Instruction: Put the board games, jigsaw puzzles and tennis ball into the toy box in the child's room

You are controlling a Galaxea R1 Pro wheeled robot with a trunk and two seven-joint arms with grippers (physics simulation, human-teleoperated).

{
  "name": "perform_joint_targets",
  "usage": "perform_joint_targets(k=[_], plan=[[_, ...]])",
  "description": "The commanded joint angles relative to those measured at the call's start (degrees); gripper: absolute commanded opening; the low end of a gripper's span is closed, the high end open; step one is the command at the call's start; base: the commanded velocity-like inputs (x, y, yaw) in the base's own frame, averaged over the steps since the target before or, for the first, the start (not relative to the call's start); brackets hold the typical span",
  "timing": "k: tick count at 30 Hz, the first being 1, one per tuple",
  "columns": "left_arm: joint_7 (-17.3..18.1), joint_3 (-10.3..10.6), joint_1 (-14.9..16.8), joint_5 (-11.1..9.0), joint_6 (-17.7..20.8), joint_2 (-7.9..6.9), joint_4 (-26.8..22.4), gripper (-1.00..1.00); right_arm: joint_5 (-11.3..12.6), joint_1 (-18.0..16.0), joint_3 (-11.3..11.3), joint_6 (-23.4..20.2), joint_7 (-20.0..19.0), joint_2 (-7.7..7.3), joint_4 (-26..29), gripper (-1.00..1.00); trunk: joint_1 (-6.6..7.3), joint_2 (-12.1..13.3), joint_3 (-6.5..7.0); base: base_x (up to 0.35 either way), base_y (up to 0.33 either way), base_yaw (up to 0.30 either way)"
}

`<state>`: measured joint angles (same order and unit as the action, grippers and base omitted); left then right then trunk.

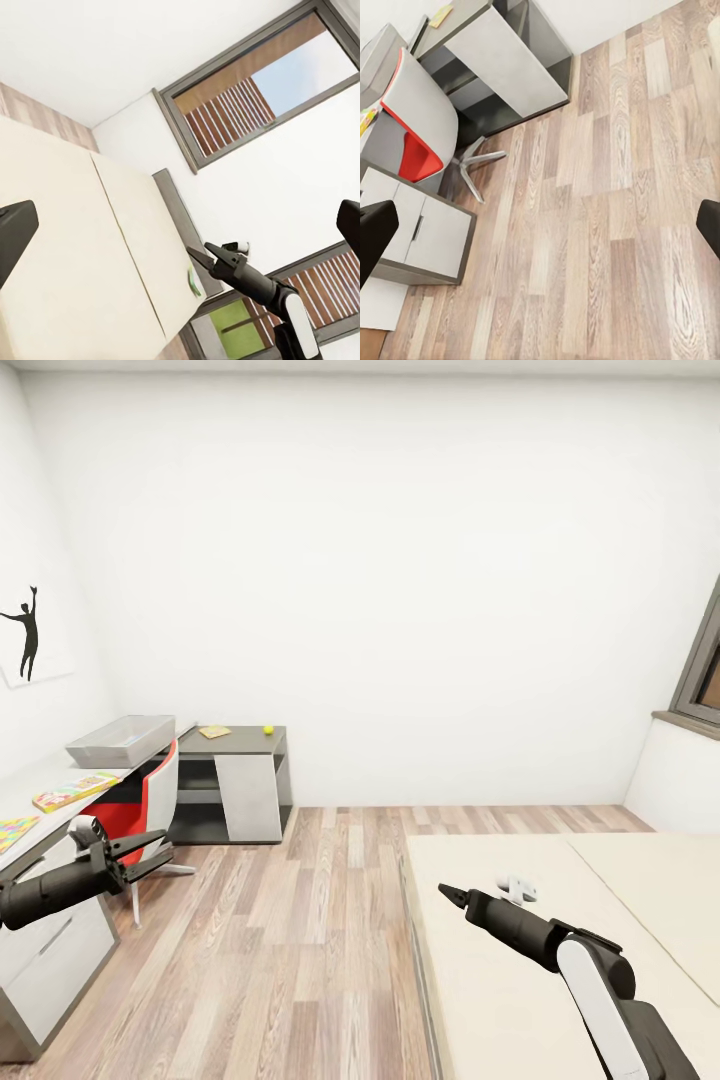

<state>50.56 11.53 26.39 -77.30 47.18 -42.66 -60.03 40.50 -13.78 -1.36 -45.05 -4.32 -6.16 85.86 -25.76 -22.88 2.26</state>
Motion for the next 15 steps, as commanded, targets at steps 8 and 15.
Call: perform_joint_targets(k=[8,15], plan=[[0.1,0.2,0.1,-0.4,0.3,-0.05,0.1,1.00,-0.3,0.0,-0.1,-0.3,-0.4,0.01,0.0,1.00,-0.02,0.0,-0.03,0.000,-0.134,0.000],[0.1,0.3,0.1,-0.4,0.3,-0.05,0.1,1.00,-0.3,0.0,-0.1,-0.3,-0.5,0.01,0.0,1.00,-0.02,0.0,-0.03,0.000,-0.270,0.000]])
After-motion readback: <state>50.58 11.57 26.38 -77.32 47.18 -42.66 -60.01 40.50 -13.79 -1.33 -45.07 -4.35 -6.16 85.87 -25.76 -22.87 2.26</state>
